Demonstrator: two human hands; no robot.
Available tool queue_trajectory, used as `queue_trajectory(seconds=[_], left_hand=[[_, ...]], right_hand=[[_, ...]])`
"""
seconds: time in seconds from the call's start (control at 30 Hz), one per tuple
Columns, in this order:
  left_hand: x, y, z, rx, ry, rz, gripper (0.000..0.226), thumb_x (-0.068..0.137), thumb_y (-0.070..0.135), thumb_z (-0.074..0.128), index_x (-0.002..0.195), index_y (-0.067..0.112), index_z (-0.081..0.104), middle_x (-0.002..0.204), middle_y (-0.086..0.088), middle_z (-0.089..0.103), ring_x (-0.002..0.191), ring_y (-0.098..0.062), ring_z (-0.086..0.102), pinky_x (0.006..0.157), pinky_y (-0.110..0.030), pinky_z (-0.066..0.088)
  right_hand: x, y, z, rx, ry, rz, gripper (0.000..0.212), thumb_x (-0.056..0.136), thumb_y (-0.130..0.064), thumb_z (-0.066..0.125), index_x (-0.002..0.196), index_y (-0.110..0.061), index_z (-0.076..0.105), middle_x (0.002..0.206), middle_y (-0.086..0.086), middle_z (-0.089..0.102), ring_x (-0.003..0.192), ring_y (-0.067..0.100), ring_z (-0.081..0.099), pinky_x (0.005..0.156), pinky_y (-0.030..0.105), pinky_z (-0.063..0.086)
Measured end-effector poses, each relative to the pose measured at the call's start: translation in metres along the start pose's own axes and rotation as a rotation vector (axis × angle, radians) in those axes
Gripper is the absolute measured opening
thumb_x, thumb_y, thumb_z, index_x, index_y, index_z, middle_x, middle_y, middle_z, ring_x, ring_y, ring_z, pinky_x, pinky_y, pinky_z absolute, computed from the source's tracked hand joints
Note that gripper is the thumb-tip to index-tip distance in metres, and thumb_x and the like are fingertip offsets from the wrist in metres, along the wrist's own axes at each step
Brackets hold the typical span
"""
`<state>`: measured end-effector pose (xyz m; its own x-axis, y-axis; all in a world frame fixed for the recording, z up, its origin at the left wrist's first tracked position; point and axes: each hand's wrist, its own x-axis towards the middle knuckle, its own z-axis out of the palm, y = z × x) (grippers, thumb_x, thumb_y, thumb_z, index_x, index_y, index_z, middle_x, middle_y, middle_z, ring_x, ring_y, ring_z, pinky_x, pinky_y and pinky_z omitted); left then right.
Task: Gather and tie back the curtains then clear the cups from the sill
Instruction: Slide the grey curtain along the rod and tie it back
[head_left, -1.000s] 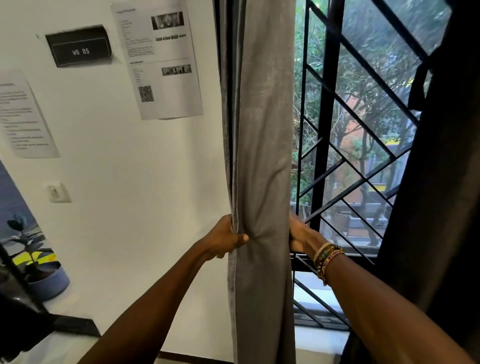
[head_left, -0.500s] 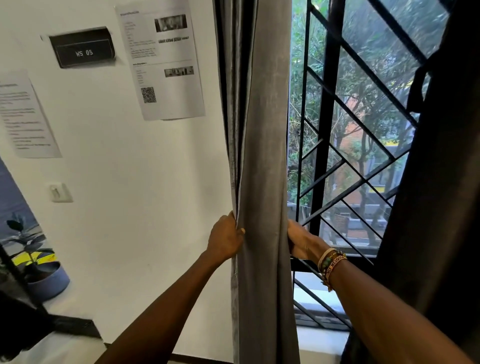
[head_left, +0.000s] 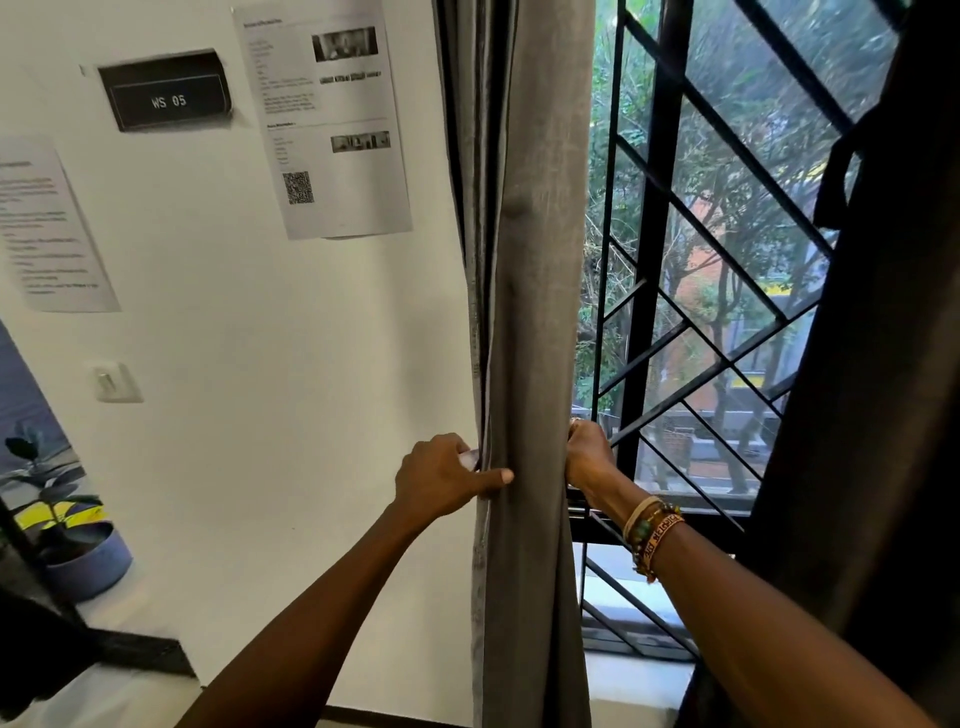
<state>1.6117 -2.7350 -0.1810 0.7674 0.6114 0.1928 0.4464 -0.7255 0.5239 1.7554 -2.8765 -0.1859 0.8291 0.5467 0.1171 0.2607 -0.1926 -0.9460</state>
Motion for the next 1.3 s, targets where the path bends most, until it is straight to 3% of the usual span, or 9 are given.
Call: queue_trajectory(seconds=[0.13, 0.3, 0.4, 0.57, 0.67, 0.83, 0.97, 1.07, 1.3], left_hand=[[-0.006, -0.003, -0.002, -0.466, 0.012, 0.004, 0.043, 0.083, 0.048, 0.072, 0.092, 0.006, 0.07, 0.081, -0.01, 0.07, 0.068, -0.018, 0.065, 0.058, -0.022, 0.05], [-0.019, 0.011, 0.005, -0.286, 0.284, 0.026, 0.028, 0.082, 0.045, 0.075, 0.083, 0.019, 0.064, 0.074, 0.008, 0.063, 0.063, -0.009, 0.06, 0.057, -0.011, 0.038], [-0.02, 0.013, 0.004, -0.26, 0.33, -0.019, 0.033, 0.08, 0.048, 0.076, 0.082, 0.02, 0.059, 0.073, 0.008, 0.059, 0.06, -0.008, 0.055, 0.054, -0.012, 0.034], [-0.024, 0.022, 0.006, -0.243, 0.33, -0.023, 0.037, 0.079, 0.05, 0.076, 0.083, 0.019, 0.058, 0.075, 0.006, 0.061, 0.061, -0.01, 0.057, 0.053, -0.014, 0.035], [-0.026, 0.029, 0.013, -0.242, 0.335, -0.021, 0.035, 0.081, 0.049, 0.075, 0.085, 0.019, 0.058, 0.077, 0.005, 0.064, 0.064, -0.012, 0.06, 0.055, -0.016, 0.042], [-0.039, 0.052, 0.027, -0.346, 0.259, 0.029, 0.029, 0.081, 0.032, 0.078, 0.069, 0.019, 0.054, 0.065, 0.002, 0.065, 0.056, -0.014, 0.063, 0.055, -0.017, 0.047], [-0.05, 0.075, 0.039, -0.778, 0.026, 0.037, 0.027, 0.083, 0.022, 0.079, 0.069, 0.011, 0.059, 0.07, -0.014, 0.071, 0.06, -0.022, 0.071, 0.055, -0.027, 0.058], [-0.047, 0.075, 0.04, -0.835, -0.059, 0.064, 0.024, 0.086, 0.025, 0.075, 0.074, 0.012, 0.06, 0.082, -0.018, 0.071, 0.071, -0.025, 0.072, 0.063, -0.028, 0.06], [-0.031, 0.06, 0.035, -0.966, -0.118, -0.062, 0.02, 0.091, 0.022, 0.069, 0.088, 0.007, 0.056, 0.097, -0.021, 0.066, 0.089, -0.026, 0.07, 0.072, -0.024, 0.059]], right_hand=[[0.001, -0.001, -0.006, -0.361, 0.117, -0.011, 0.033, 0.092, -0.019, 0.068, 0.06, -0.016, 0.064, 0.066, 0.001, 0.067, 0.067, 0.021, 0.066, 0.06, 0.035, 0.055], [0.006, 0.0, -0.032, -0.471, -0.334, 0.072, 0.015, 0.099, -0.016, 0.051, 0.09, -0.012, 0.063, 0.084, 0.01, 0.066, 0.069, 0.017, 0.061, 0.064, 0.036, 0.061], [-0.015, -0.013, -0.056, -0.241, -0.532, 0.223, 0.028, 0.104, -0.023, 0.037, 0.086, -0.011, 0.053, 0.063, 0.001, 0.052, 0.051, 0.011, 0.043, 0.046, 0.023, 0.035], [-0.029, -0.01, -0.078, 0.277, -0.641, 0.101, 0.038, 0.098, -0.025, 0.045, 0.107, 0.008, 0.064, 0.101, 0.02, 0.066, 0.088, 0.03, 0.066, 0.072, 0.03, 0.055], [-0.043, -0.006, -0.081, 0.666, -0.686, 0.212, 0.03, 0.088, -0.014, 0.049, 0.096, 0.002, 0.073, 0.093, 0.02, 0.07, 0.075, 0.03, 0.069, 0.062, 0.034, 0.059], [-0.044, -0.002, -0.047, 0.471, -0.19, 0.209, 0.028, 0.092, -0.012, 0.067, 0.114, 0.005, 0.062, 0.079, 0.009, 0.073, 0.06, 0.015, 0.067, 0.052, 0.025, 0.053], [-0.051, -0.003, -0.013, 0.128, 0.376, 0.018, 0.027, 0.085, -0.022, 0.075, 0.089, -0.019, 0.049, 0.073, 0.001, 0.058, 0.059, 0.014, 0.054, 0.051, 0.026, 0.041], [-0.055, 0.005, -0.003, 0.156, 0.416, -0.098, 0.024, 0.09, -0.019, 0.069, 0.075, -0.019, 0.051, 0.068, -0.002, 0.055, 0.06, 0.011, 0.051, 0.055, 0.026, 0.039], [-0.052, 0.019, -0.001, 0.494, 0.223, -0.13, 0.01, 0.093, -0.012, 0.068, 0.099, -0.019, 0.071, 0.092, 0.004, 0.074, 0.084, 0.013, 0.071, 0.072, 0.021, 0.057]])
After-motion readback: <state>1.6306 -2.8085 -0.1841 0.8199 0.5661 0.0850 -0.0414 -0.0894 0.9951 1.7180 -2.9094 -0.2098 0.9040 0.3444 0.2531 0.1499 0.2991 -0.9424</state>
